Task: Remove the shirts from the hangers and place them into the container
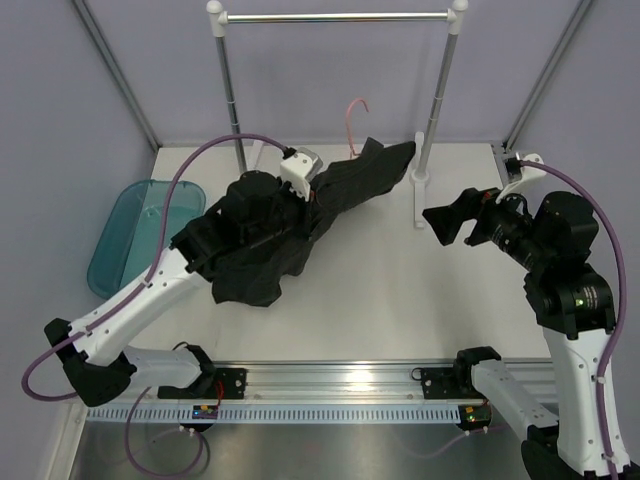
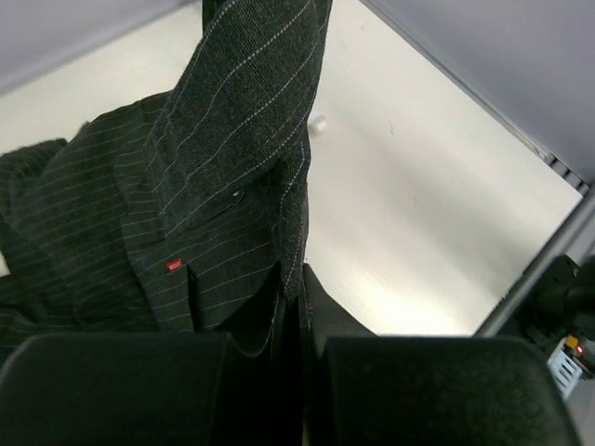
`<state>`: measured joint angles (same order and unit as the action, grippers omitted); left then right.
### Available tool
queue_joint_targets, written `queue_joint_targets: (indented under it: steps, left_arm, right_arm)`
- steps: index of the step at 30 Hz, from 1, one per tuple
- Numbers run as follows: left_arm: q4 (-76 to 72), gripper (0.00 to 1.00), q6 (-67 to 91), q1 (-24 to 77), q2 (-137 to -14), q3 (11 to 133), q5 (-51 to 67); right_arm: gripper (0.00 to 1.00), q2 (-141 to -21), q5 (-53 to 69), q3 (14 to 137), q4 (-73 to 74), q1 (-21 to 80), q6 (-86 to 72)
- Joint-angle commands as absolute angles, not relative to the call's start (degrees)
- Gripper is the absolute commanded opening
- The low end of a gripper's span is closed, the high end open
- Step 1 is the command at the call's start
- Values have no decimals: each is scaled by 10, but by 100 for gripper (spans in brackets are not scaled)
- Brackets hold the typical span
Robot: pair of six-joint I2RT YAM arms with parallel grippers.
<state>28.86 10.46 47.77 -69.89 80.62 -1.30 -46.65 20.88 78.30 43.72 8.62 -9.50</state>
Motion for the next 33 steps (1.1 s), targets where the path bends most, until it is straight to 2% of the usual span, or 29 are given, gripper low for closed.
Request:
queue_joint_targets:
  steps: [1, 13, 17, 28, 31, 33]
  left_arm:
    - [206, 0, 127, 507, -694, 792, -20]
    - [185, 0, 128, 617, -745, 780, -58]
    - [185, 0, 132, 628, -756, 785, -55]
    - [194, 0, 135, 648, -758, 788, -62]
    - [196, 0, 136, 650, -757, 788, -63]
    - [196, 0, 137, 651, -755, 787, -68]
  right_arm:
    - [99, -474, 254, 775, 393, 92, -116]
    - [99, -519, 233, 776, 344, 137, -116]
    - [95, -540, 225, 780, 326, 159, -120]
    - [74, -587, 199, 794, 296, 215, -119]
    - [67, -593, 196, 794, 289, 220, -117]
    - [58, -599, 195, 795, 287, 224, -116]
